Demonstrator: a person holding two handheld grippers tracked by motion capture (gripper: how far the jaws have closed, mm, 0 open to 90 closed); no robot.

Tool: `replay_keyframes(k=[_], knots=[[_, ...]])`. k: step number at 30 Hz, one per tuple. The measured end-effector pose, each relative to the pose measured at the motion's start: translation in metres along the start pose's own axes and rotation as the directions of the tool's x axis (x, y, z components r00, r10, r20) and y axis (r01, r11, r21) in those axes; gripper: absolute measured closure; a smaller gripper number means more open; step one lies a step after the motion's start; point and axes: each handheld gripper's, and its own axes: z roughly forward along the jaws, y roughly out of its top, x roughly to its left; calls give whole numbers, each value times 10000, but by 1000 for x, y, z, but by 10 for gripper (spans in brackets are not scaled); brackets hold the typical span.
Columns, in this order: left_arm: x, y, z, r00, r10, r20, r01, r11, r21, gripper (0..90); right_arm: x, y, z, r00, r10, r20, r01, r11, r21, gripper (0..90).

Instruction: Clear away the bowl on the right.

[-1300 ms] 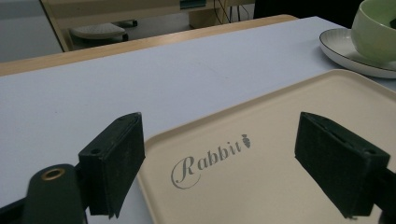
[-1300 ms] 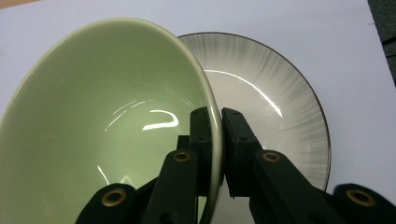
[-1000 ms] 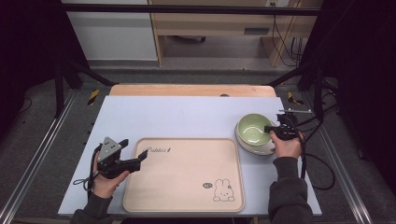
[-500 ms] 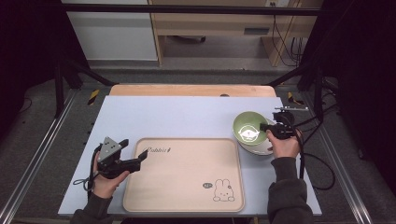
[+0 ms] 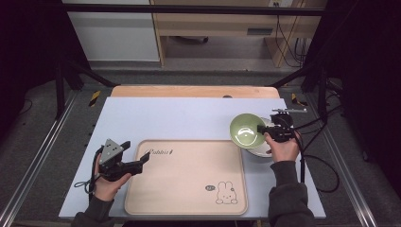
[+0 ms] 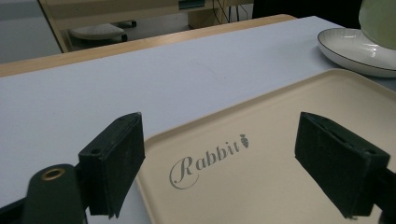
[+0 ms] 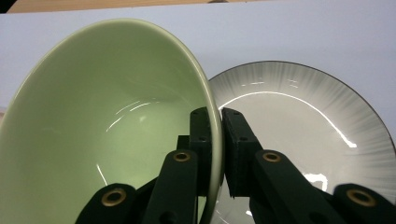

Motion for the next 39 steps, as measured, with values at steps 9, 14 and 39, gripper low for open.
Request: replay_keyframes(k=[9, 14, 39], knots=[[0, 0, -1, 10000, 10, -2, -10, 10000, -25, 155, 22, -1, -4, 9968, -644, -480, 637, 9979, -150, 837], [0, 0, -1, 10000, 13, 2, -13, 10000, -20, 155, 38, -1, -7, 9912, -1025, -843, 1014, 9947, -173, 837], [0, 1, -2, 10000, 29, -19, -29, 10000, -45, 154, 95, -5, 0, 9538, -2292, -1942, 2277, 9733, -303, 837]])
